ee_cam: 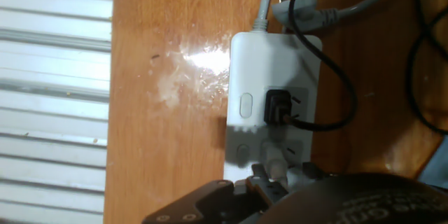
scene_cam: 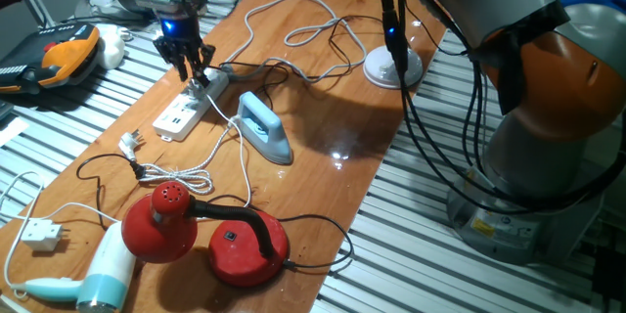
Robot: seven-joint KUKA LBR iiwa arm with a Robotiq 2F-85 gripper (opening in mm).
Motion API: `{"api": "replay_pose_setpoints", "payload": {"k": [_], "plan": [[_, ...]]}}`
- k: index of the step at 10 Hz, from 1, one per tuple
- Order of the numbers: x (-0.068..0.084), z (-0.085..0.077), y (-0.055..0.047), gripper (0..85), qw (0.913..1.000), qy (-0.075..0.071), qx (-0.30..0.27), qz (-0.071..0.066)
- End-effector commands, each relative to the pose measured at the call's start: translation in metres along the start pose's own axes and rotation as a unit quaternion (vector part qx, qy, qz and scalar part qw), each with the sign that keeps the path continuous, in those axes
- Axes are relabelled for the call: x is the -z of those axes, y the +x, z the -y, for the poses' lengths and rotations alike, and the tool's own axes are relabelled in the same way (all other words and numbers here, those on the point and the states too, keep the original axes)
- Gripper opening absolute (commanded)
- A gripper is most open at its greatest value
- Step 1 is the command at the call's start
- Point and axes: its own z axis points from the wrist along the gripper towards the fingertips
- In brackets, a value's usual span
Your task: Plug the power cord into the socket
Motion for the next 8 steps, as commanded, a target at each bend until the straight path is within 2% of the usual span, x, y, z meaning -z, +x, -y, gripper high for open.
{"api": "replay_pose_setpoints", "payload": {"k": [1,3,4,5,6,7,8], "plan": [[0.021,0.002,0.004,34.0,1.0,0.002,0.008,0.001],[0.041,0.007,0.014,34.0,0.9991,0.001,0.041,0.008],[0.05,0.006,0.025,34.0,0.9985,0.002,0.053,0.016],[0.057,0.004,0.035,17.0,0.998,0.006,0.06,0.015],[0.063,0.002,0.045,17.0,0.9979,0.007,0.063,0.015],[0.066,0.002,0.055,0.0,0.9974,0.009,0.07,0.017],[0.068,0.002,0.067,0.0,0.9966,0.012,0.079,0.022]]}}
